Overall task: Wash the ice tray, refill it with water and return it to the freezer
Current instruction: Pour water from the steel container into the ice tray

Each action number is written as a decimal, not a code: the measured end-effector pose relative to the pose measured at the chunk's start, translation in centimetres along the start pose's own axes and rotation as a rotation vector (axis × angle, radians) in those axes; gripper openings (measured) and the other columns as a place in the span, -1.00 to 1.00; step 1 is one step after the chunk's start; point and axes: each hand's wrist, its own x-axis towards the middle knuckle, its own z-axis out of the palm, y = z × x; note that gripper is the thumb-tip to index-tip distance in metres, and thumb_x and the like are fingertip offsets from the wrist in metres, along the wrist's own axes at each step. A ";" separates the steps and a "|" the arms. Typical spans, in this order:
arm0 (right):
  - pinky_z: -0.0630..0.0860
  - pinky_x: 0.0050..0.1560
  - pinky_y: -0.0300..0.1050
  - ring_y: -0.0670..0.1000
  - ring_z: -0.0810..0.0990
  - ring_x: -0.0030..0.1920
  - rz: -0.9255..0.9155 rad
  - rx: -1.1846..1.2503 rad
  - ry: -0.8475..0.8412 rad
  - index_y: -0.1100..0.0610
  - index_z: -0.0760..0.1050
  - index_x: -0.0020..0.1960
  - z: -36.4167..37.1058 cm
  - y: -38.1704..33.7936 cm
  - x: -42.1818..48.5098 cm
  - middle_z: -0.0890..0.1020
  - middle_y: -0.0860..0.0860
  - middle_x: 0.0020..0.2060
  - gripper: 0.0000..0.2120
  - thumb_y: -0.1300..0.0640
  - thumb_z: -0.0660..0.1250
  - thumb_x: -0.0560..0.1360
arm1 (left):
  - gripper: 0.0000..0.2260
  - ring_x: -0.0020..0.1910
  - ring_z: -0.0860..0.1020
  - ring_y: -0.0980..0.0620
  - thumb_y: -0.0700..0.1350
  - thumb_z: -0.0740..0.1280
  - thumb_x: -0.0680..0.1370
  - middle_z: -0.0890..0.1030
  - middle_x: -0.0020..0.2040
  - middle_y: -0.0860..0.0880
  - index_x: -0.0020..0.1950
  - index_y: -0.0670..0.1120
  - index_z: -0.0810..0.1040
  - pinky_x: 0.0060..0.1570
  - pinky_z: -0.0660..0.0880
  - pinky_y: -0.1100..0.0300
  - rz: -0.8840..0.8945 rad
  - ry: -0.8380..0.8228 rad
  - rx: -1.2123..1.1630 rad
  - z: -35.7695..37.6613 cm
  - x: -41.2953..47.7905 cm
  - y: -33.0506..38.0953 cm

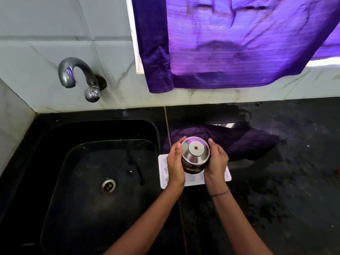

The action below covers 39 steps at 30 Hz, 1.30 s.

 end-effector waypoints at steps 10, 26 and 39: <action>0.54 -0.06 -0.20 -0.04 0.58 -0.12 0.016 -0.143 -0.144 0.09 0.48 -0.11 4.8 1.7 4.1 0.60 -0.01 -0.17 -0.94 0.20 0.35 0.51 | -0.83 0.06 0.58 0.03 -0.18 0.25 0.59 0.59 0.12 -0.10 0.16 -0.14 0.52 -0.04 0.54 0.31 -0.068 0.129 -0.033 1.0 6.8 -0.5; 0.56 0.00 -0.18 -0.03 0.62 -0.08 0.100 -0.165 -0.258 0.13 0.59 -0.09 6.3 4.9 10.4 0.67 0.01 -0.16 -0.95 0.21 0.35 0.51 | -0.84 0.02 0.56 0.03 -0.24 0.17 0.61 0.57 0.08 -0.12 0.13 -0.14 0.50 0.00 0.51 0.25 -0.115 0.160 0.010 1.1 13.1 -4.0; 0.45 0.27 -0.06 0.00 0.50 0.22 -0.119 -0.677 -0.358 0.10 0.43 0.26 2.4 3.6 11.6 0.54 0.03 0.18 -0.64 0.00 0.34 0.51 | -0.69 0.24 0.46 0.06 -0.14 0.29 0.56 0.50 0.27 -0.04 0.31 -0.09 0.44 0.22 0.37 0.24 0.047 0.253 0.504 -2.7 11.0 -2.1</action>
